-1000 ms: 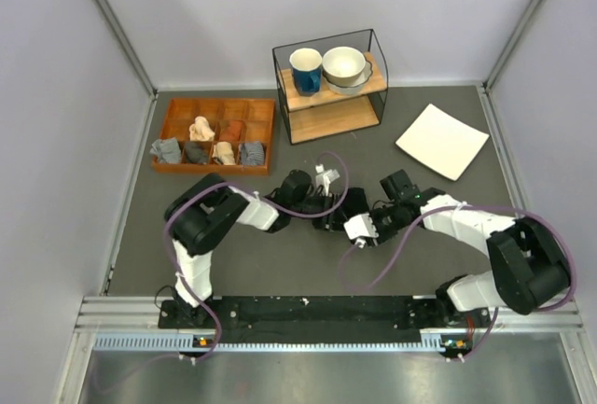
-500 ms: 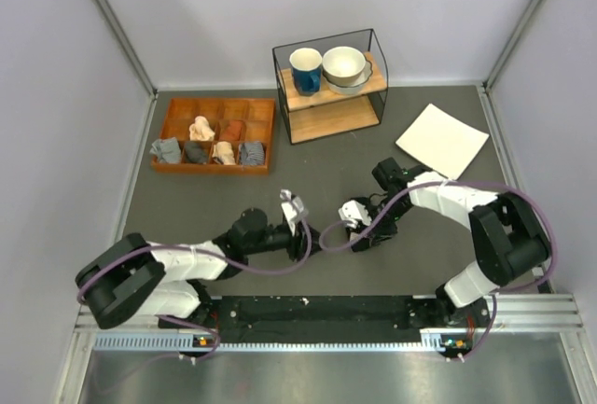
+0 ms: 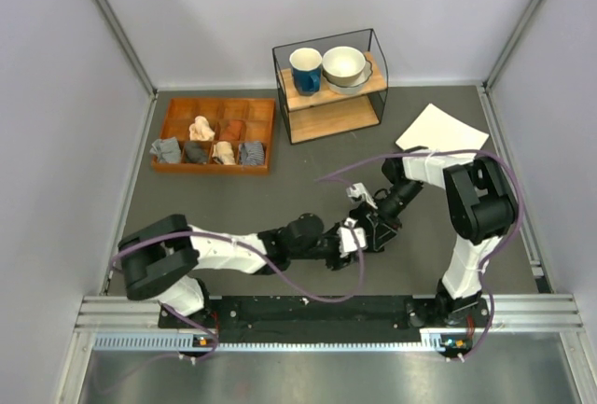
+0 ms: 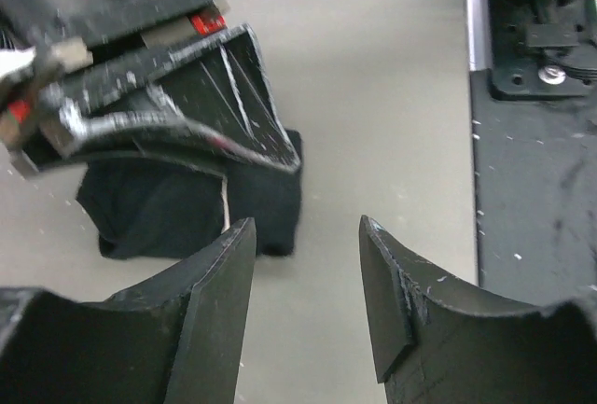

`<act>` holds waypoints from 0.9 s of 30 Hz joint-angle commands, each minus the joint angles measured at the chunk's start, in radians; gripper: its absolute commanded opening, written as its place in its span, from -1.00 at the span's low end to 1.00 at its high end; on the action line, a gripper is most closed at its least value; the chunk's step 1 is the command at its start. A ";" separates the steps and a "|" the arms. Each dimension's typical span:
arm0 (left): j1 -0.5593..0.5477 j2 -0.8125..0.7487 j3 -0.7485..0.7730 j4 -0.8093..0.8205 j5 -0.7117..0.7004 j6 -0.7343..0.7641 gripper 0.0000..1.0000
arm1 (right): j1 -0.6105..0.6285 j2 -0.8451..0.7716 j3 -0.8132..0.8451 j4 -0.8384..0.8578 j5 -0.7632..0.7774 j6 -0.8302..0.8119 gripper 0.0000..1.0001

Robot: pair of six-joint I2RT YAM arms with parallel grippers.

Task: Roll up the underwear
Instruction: Roll the underwear to the center of the board.

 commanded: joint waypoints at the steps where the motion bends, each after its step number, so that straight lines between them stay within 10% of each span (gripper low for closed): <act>1: -0.012 0.109 0.143 -0.128 -0.073 0.130 0.08 | -0.011 0.036 0.018 -0.078 0.001 0.021 -0.54; 18: -0.011 0.295 0.358 -0.347 -0.087 0.252 0.04 | -0.019 0.045 0.032 -0.078 -0.017 0.007 -0.45; 27: 0.077 0.383 0.463 -0.497 0.138 0.149 -0.84 | -0.085 -0.033 0.032 -0.072 -0.046 -0.004 -0.12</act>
